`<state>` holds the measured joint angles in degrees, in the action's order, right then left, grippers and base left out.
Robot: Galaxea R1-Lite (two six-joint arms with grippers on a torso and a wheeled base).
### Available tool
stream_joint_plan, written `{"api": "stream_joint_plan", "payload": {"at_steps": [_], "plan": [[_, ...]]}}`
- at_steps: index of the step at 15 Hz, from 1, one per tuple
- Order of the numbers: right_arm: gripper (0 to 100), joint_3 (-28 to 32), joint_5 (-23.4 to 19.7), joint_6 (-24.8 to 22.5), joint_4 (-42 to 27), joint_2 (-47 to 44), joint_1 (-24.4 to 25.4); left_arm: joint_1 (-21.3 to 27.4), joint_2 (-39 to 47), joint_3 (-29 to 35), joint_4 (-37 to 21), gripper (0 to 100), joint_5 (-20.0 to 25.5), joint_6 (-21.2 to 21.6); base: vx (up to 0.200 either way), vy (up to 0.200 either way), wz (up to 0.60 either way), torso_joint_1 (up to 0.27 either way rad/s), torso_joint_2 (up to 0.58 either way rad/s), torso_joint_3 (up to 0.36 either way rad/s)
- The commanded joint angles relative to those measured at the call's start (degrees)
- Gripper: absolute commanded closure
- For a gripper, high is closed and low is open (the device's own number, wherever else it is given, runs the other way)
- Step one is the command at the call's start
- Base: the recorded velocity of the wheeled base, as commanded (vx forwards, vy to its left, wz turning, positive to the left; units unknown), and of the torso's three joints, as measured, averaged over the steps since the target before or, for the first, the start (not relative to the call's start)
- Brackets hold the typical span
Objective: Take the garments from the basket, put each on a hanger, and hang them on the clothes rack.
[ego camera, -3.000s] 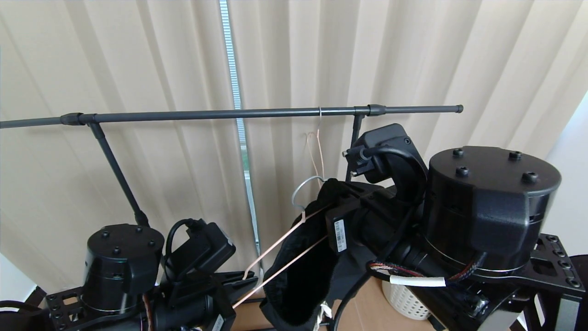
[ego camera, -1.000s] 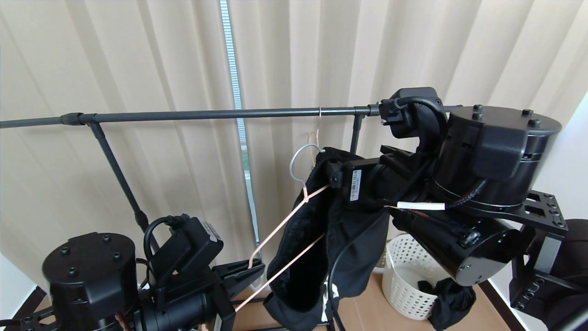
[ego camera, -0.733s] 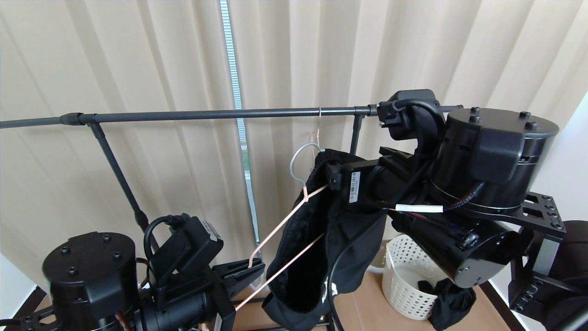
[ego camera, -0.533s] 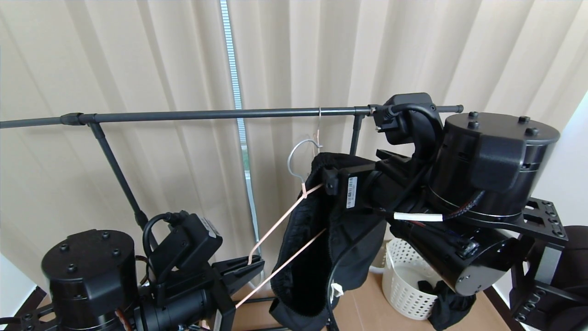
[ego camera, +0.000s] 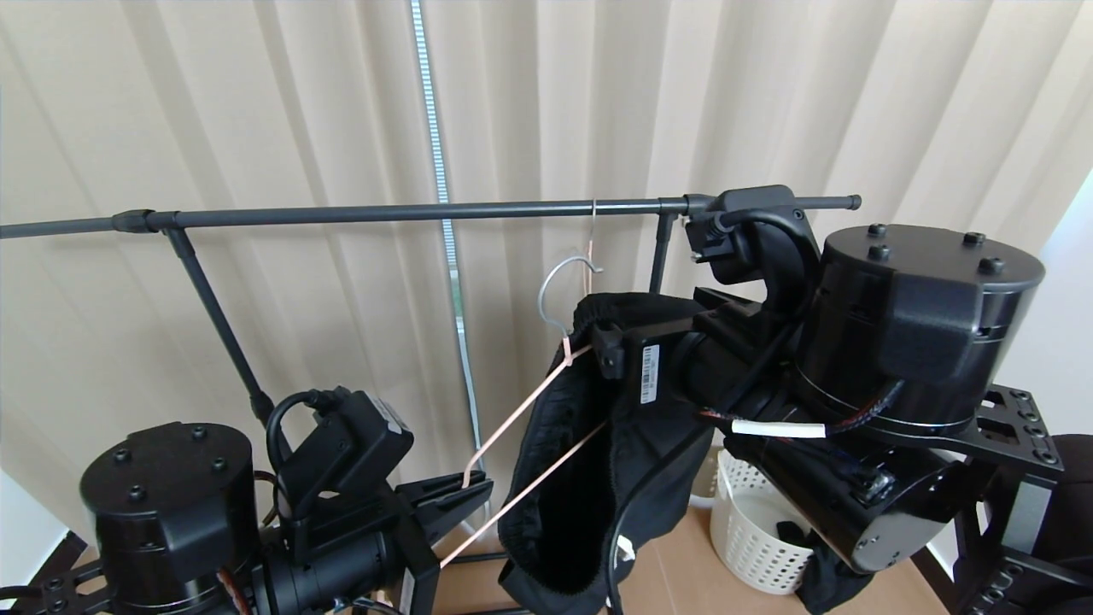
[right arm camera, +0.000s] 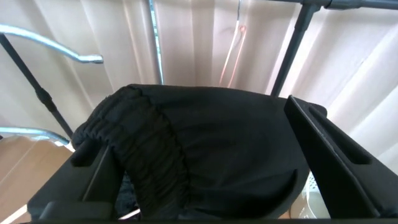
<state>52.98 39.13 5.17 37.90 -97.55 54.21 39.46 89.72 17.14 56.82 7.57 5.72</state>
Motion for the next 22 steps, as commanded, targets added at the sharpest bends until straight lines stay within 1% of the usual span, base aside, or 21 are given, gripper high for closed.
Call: {"api": "stream_joint_plan", "payload": {"at_steps": [1, 3, 6, 8, 14, 15, 21, 22], "plan": [[0, -0.25, -0.02, 0.02, -0.02, -0.01, 0.02, -0.44, 0.01, 0.26, 0.04, 100, -0.01, -0.18, 0.0, 0.0, 0.0, 0.0, 0.0, 0.0], [0, -0.51, -0.02, -0.07, -0.11, 0.08, 0.02, -0.7, -0.07, 0.44, 0.22, 100, -0.01, -0.27, 0.0, 0.0, 0.0, 0.0, 0.0, 0.0], [0, -0.6, -0.02, -0.33, -0.02, 0.25, 0.02, -1.05, 0.19, 0.0, 3.12, 100, 0.08, -0.62, 0.0, 0.0, 0.0, 0.0, 0.0, 0.0], [0, -0.77, -0.11, -0.42, -0.11, 0.52, 0.02, -1.05, 0.19, 0.17, 3.38, 100, 0.08, -1.94, 0.0, 0.0, 0.0, 0.0, 0.0, 0.0], [0, -1.12, -0.2, -0.42, -0.28, 0.61, 0.02, -1.05, 0.1, 0.09, 3.91, 100, 0.16, -2.38, 0.0, 0.0, 0.0, 0.0, 0.0, 0.0], [0, -1.21, -0.72, -0.42, -0.37, 0.61, 0.02, -1.05, 0.28, -0.09, 4.97, 100, 0.08, -2.38, 0.0, 0.0, 0.0, 0.0, 0.0, 0.0], [0, -2.09, -1.25, -1.21, -0.2, 1.31, 0.81, -1.05, 0.28, -0.18, 6.37, 100, 0.16, -2.73, 0.0, 0.0, 0.0, 0.0, 0.0, 0.0], [0, -2.71, -2.31, -1.3, -0.11, 1.48, 0.81, -1.05, 0.28, -0.53, 7.16, 100, 0.16, -2.73, 0.0, 0.0, 0.0, 0.0, 0.0, 0.0]]}}
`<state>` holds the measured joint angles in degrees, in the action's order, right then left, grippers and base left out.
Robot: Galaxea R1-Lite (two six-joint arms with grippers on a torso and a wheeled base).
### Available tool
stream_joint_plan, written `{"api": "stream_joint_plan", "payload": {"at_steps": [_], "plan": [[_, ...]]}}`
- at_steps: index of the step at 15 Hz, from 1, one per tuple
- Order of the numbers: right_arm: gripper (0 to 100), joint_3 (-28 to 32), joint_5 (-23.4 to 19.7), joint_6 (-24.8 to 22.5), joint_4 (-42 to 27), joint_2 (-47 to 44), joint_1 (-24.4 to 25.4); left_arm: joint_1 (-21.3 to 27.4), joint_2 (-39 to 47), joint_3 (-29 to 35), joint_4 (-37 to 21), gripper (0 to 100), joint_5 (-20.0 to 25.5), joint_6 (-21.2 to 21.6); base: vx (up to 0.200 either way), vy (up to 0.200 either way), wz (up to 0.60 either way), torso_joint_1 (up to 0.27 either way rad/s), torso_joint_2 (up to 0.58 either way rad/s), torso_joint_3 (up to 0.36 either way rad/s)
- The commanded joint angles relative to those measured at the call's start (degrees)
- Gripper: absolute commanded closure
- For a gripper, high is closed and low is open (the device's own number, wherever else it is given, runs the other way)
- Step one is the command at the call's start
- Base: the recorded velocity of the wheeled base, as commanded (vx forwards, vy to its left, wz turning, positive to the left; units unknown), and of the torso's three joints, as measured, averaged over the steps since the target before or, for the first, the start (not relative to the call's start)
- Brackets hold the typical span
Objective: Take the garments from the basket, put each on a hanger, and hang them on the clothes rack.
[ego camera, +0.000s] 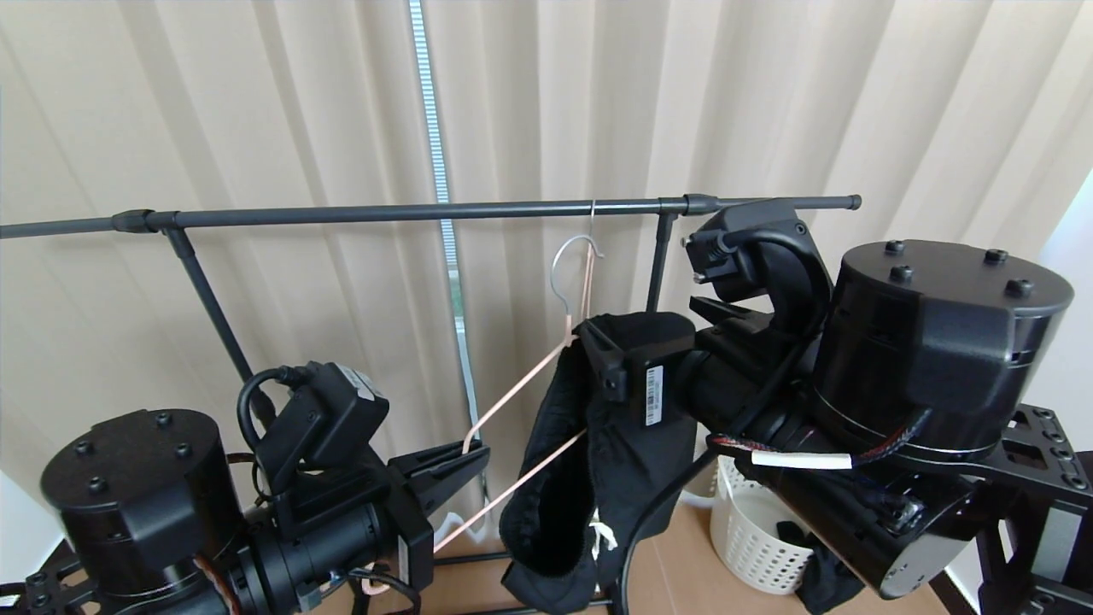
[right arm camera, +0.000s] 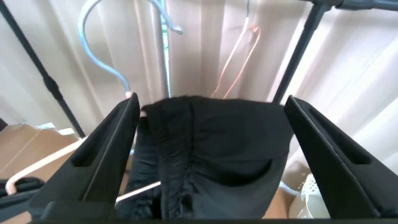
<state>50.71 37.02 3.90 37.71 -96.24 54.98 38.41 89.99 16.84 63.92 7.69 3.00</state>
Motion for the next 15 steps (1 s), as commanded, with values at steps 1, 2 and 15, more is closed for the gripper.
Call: {"api": "stream_joint_plan", "payload": {"at_steps": [1, 2, 15], "plan": [[0, -0.53, -0.55, -0.21, 0.0, 0.44, 0.04, 0.0, 0.1, -0.4, 0.24, 100, 0.31, -0.01, 0.0, 0.0, 0.0, 0.0, 0.0, 0.0], [0, -0.79, -0.81, -0.21, 0.0, 0.53, -0.05, 0.0, 0.1, -0.49, 0.68, 100, 0.31, -0.1, 0.0, 0.0, 0.0, 0.0, 0.0, 0.0], [0, 11.07, -57.41, -28.51, -35.16, 10.73, -30.9, -1.32, 0.01, -4.35, 4.46, 100, 4.61, 1.04, 0.0, 0.0, 0.0, 0.0, 0.0, 0.0]]}}
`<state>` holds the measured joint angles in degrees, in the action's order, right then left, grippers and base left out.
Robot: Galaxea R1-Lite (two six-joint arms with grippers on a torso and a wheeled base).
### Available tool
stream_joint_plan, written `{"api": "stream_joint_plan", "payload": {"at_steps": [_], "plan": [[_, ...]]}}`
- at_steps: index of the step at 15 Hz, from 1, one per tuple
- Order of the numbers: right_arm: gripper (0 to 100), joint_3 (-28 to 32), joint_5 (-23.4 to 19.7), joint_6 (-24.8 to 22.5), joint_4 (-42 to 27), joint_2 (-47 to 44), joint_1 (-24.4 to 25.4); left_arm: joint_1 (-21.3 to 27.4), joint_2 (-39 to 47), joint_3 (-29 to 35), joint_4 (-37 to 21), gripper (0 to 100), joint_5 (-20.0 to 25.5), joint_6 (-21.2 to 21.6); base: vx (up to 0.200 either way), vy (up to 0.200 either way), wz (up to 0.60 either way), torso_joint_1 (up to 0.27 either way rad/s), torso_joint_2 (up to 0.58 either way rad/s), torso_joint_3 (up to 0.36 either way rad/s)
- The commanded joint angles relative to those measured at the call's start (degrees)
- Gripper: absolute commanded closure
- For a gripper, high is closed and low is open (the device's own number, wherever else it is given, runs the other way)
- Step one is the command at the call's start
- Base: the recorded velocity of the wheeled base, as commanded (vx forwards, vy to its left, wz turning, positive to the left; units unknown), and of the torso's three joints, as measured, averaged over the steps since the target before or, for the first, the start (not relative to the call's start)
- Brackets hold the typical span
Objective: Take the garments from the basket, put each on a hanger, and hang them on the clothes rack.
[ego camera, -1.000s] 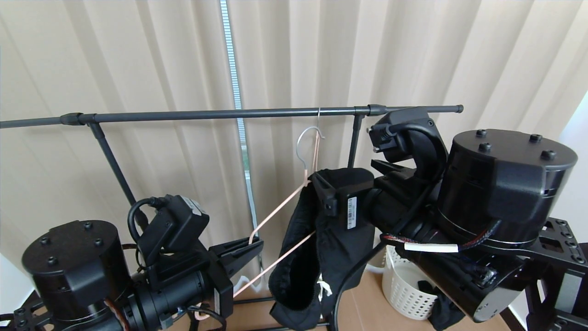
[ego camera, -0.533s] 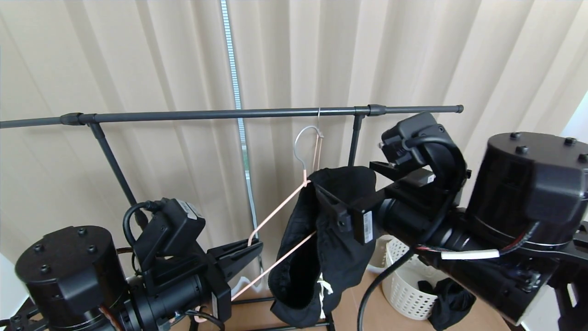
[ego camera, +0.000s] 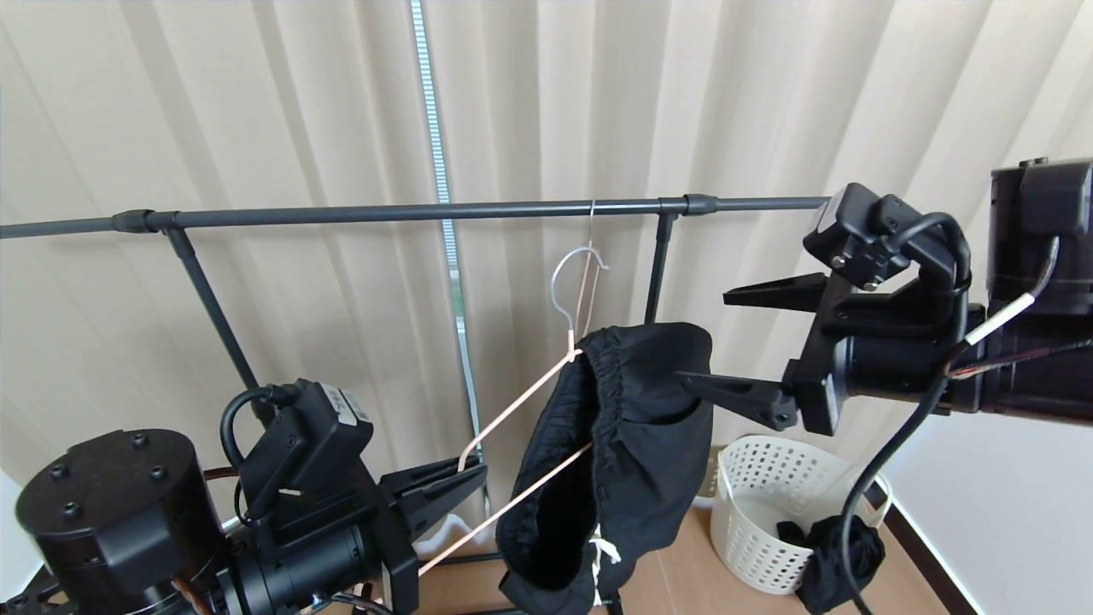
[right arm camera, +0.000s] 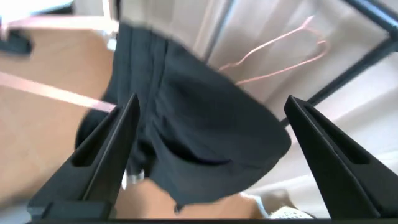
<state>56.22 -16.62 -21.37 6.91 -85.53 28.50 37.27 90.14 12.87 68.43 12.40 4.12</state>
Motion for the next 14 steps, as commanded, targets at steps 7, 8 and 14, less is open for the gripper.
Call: {"api": "stream_joint_plan", "payload": {"at_steps": [7, 8, 14], "plan": [[0, 45.47, -19.51, -37.52, -62.99, -18.45, -11.54, -0.35, -3.04, -4.88, 1.27, 100, 6.76, 4.84, 0.0, 0.0, 0.0, 0.0, 0.0, 0.0], [0, 49.6, -19.6, -37.87, -67.82, -20.55, -11.28, -0.35, -3.21, -5.4, 1.27, 100, 8.17, 5.99, 0.0, 0.0, 0.0, 0.0, 0.0, 0.0], [0, 48.02, -22.5, -38.83, -71.25, -22.49, -4.68, -0.26, -4.36, -6.72, 1.27, 100, 9.93, 7.13, 0.0, 0.0, 0.0, 0.0, 0.0, 0.0]]}}
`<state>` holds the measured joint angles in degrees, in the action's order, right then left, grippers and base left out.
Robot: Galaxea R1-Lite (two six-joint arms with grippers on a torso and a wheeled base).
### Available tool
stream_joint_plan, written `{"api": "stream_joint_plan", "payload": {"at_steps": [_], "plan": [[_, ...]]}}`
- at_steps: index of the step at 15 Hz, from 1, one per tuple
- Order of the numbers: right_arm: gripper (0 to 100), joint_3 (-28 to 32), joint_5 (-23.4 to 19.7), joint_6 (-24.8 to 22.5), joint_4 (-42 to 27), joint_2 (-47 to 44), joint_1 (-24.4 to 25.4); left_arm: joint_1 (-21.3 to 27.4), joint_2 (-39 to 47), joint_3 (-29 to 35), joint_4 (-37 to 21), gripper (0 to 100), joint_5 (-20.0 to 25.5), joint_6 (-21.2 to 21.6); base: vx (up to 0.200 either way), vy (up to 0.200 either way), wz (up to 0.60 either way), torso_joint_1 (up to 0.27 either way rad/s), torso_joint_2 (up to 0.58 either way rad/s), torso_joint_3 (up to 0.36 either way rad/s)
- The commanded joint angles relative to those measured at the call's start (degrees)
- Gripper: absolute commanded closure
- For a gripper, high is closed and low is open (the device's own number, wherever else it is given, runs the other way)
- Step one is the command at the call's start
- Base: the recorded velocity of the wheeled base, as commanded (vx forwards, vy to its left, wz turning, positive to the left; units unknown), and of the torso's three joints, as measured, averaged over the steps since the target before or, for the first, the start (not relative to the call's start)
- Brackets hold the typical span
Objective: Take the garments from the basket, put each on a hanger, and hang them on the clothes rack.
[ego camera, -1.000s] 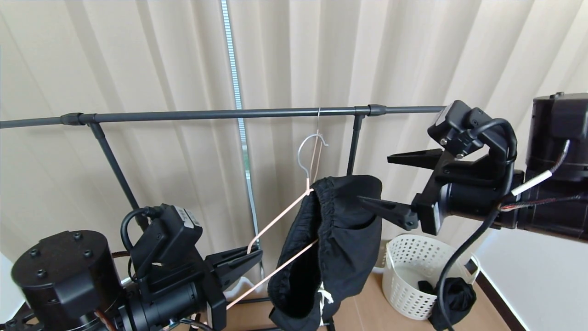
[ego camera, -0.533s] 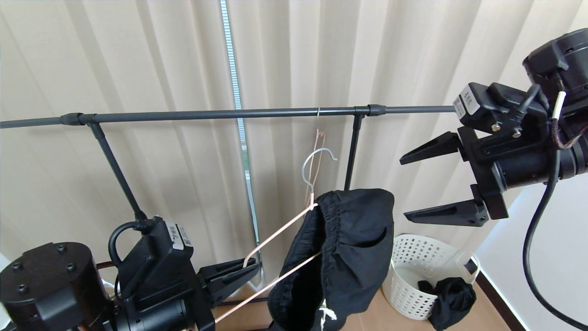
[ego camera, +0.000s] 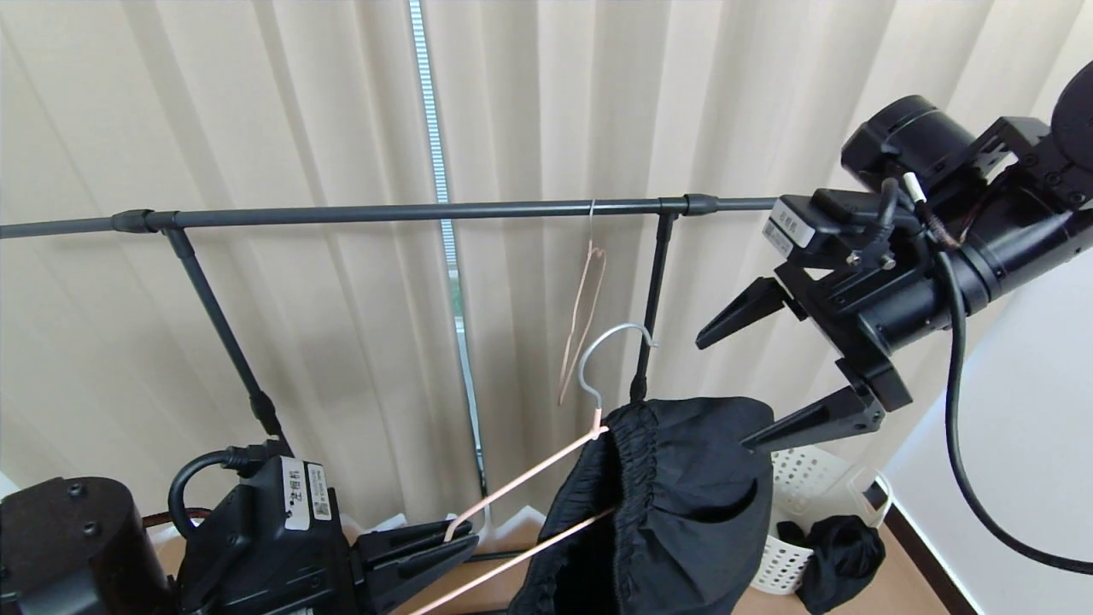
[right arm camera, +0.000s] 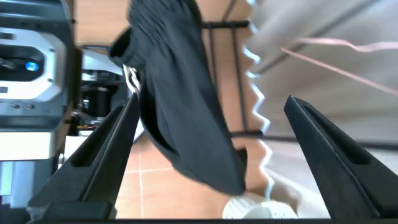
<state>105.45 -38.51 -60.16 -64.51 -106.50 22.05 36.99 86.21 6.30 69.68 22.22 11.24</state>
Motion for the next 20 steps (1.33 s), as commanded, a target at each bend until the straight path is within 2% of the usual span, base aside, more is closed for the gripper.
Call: {"api": "stream_joint_plan", "payload": {"at_steps": [1, 3, 14, 20], "plan": [[0, -2.0, -1.13, 0.04, 0.44, -1.7, 2.29, 0.02, -0.96, -0.24, 0.02, 100, 0.1, 0.01, 0.0, 0.0, 0.0, 0.0, 0.0, 0.0], [0, -3.23, -3.24, 0.13, 0.44, -2.31, 2.91, 0.02, -1.05, -0.33, 0.02, 100, 0.1, 0.01, 0.0, 0.0, 0.0, 0.0, 0.0, 0.0], [0, -3.5, -3.77, 1.1, 5.1, -6.97, 5.02, 0.37, -1.05, -0.33, 0.02, 100, 0.19, -0.08, 0.0, 0.0, 0.0, 0.0, 0.0, 0.0], [0, -3.5, -5.61, 2.06, 6.24, -7.23, 5.37, 0.72, -0.87, -0.24, 0.1, 100, 0.19, -0.25, 0.0, 0.0, 0.0, 0.0, 0.0, 0.0]]}}
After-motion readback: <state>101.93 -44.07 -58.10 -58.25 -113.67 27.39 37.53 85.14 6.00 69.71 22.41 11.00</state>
